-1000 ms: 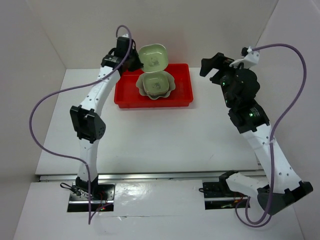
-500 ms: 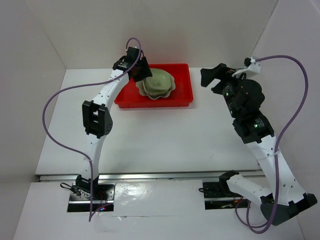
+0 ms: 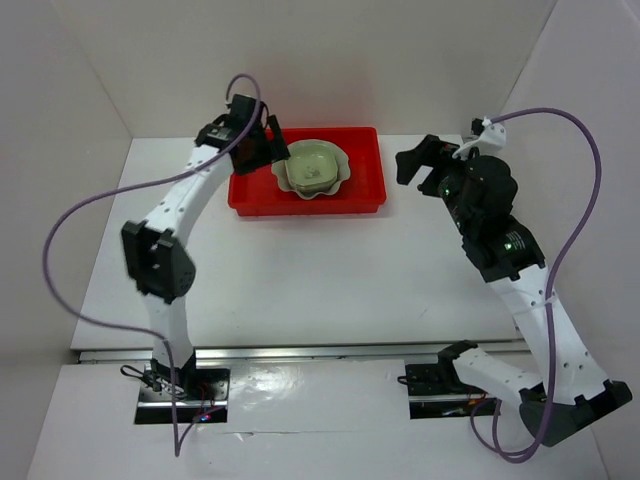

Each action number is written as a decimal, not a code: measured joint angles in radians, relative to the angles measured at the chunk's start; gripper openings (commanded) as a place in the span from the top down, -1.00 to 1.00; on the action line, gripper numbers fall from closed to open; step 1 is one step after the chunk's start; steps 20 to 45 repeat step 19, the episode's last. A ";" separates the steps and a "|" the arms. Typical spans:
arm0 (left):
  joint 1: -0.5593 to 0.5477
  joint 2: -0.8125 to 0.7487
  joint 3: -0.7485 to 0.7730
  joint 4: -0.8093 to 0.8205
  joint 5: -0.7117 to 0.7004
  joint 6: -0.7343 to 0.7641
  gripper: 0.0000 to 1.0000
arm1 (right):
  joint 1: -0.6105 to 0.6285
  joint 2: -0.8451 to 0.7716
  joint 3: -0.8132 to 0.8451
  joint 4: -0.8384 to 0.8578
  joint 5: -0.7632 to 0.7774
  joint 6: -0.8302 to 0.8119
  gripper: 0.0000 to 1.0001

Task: Place the plates into the plastic bin on the countertop

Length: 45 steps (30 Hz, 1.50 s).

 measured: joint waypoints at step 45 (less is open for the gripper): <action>-0.089 -1.448 -0.620 -0.409 -0.213 -0.003 -1.00 | 0.028 -0.458 -0.075 -0.214 0.027 -0.055 -0.98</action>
